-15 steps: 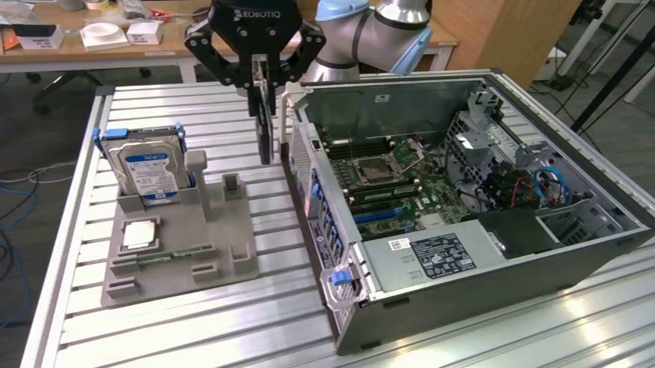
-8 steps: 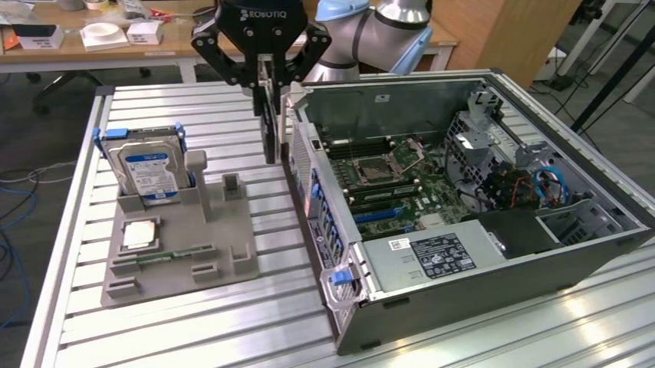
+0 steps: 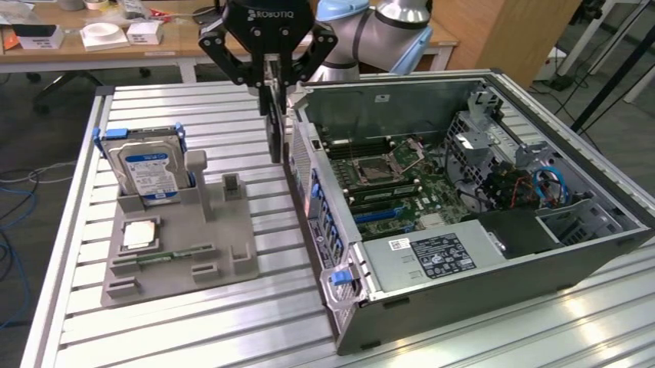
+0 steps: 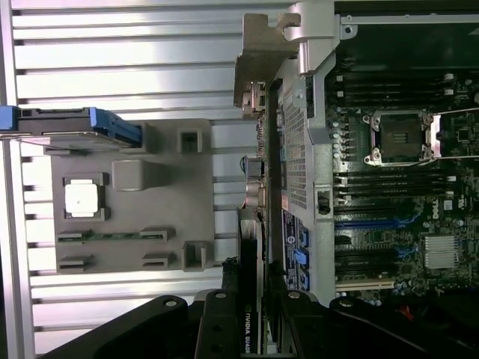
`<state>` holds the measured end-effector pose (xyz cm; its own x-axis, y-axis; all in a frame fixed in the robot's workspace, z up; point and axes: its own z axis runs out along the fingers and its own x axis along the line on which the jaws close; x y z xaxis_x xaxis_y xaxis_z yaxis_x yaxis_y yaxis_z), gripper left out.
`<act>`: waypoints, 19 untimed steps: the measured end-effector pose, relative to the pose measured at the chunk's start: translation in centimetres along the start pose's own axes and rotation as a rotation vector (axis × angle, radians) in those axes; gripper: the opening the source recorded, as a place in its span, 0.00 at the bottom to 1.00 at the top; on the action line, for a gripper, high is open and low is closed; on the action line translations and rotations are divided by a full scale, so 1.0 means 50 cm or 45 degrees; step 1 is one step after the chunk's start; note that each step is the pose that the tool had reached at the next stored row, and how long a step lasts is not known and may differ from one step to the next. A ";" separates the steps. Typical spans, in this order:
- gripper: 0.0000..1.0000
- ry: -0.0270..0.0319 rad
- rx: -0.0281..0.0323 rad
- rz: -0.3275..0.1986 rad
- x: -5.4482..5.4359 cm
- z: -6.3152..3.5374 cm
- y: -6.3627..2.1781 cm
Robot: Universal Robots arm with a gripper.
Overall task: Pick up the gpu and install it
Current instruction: 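Pick up the gpu and move the gpu toward the slot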
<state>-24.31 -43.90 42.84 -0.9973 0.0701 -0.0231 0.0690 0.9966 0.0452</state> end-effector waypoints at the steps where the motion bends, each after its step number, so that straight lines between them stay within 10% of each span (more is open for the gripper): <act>1: 0.26 0.0000 -0.0001 0.000 -0.002 0.000 0.000; 19: 0.26 0.0001 0.0001 0.000 -0.031 0.001 0.002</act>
<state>-22.77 -43.90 42.84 -0.9973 0.0701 -0.0230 0.0690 0.9966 0.0451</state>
